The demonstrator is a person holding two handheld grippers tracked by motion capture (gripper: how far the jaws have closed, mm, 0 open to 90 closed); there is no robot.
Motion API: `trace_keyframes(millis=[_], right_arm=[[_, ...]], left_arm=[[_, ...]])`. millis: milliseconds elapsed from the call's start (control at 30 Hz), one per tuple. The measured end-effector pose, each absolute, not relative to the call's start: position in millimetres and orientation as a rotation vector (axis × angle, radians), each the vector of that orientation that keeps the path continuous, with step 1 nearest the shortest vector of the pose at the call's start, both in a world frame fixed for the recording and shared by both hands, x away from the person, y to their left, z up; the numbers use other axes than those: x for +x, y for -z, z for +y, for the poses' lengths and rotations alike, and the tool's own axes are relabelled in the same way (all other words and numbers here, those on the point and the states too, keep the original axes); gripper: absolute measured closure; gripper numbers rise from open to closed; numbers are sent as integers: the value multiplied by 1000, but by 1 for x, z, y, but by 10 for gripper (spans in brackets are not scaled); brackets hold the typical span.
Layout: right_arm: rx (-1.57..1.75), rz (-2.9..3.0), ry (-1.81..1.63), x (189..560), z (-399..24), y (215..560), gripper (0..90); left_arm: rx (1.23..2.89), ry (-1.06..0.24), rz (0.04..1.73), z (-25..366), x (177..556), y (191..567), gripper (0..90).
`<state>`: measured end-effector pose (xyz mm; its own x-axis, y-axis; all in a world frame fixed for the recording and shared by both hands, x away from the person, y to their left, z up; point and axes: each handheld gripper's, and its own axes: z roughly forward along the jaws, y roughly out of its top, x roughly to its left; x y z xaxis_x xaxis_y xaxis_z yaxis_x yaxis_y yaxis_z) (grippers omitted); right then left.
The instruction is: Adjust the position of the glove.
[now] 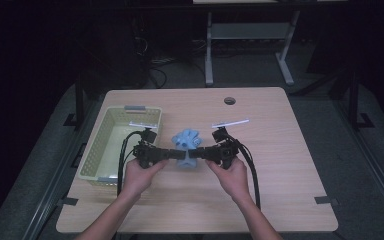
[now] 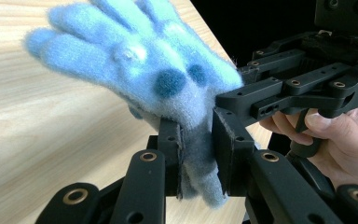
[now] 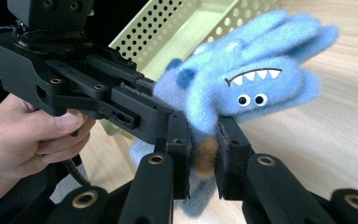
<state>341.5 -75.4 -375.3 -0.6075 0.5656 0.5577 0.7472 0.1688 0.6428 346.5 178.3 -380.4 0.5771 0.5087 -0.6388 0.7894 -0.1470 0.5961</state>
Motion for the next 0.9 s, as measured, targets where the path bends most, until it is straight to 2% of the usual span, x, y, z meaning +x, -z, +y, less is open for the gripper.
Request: trace_keyframes(millis=[900], right_arm=[[-1175, -2287, 1426, 358, -11, 354, 779]], left_arm=[[1762, 299, 1105, 242, 345, 361, 734]])
